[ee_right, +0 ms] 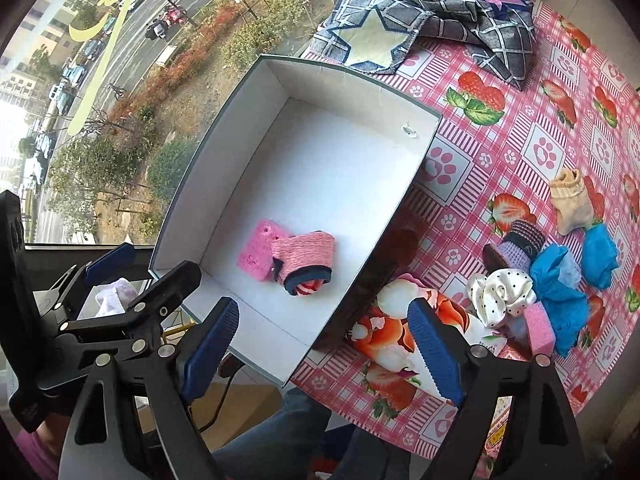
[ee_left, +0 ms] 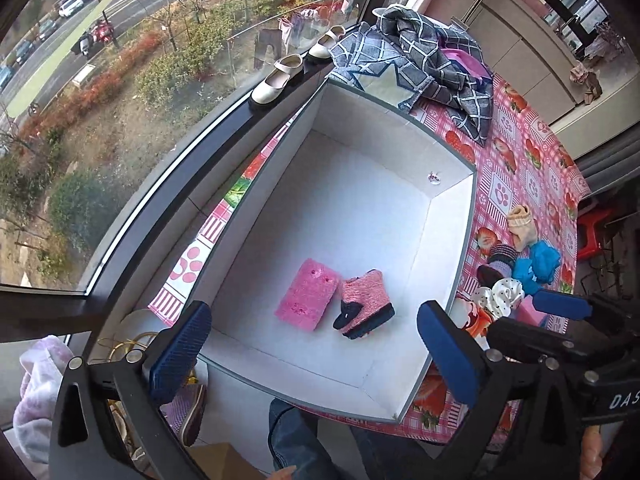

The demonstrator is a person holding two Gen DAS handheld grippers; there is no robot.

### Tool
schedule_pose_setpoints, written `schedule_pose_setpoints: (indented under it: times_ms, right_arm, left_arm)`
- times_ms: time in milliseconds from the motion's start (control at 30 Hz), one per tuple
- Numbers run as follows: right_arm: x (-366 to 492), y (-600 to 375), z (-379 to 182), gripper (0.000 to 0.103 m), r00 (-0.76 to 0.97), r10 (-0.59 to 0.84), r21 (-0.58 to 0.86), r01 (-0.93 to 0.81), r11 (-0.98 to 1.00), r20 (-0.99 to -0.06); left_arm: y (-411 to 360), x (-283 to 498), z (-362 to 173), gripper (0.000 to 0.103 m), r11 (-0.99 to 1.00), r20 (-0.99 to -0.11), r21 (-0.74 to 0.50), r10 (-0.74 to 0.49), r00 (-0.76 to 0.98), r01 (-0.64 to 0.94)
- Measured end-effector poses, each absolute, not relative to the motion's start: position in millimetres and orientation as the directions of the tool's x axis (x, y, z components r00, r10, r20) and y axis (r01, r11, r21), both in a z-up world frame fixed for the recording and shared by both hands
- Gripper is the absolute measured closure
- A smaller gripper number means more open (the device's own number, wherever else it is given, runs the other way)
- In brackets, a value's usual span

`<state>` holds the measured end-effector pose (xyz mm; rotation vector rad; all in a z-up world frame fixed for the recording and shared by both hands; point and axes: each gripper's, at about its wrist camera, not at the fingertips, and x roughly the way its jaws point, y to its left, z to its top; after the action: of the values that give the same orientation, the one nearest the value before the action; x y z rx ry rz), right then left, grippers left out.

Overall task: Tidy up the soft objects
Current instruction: 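Open both tools to drop the sponge and sock into the white box, then move both tools back toward the pile of soft items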

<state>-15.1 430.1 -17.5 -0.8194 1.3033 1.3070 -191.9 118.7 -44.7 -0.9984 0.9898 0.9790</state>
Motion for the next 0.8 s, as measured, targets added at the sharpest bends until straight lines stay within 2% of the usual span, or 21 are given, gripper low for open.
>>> schedule_pose_setpoints:
  times_ms: [33, 800]
  right_arm:
    - [-12.8, 428.8, -18.0, 0.000, -0.195, 0.204, 0.232, -0.957, 0.175, -0.959]
    - [57.1, 379.7, 6.7, 0.000, -0.211, 0.306, 0.313, -0.887, 0.339, -0.928]
  left_arm:
    - [118.6, -190.5, -44.9, 0.000, 0.240, -0.953, -0.205, 0.174, 0.250, -0.949]
    - [90.5, -125.4, -14.3, 0.000, 0.418, -0.943, -0.194, 0.169, 0.286, -0.887]
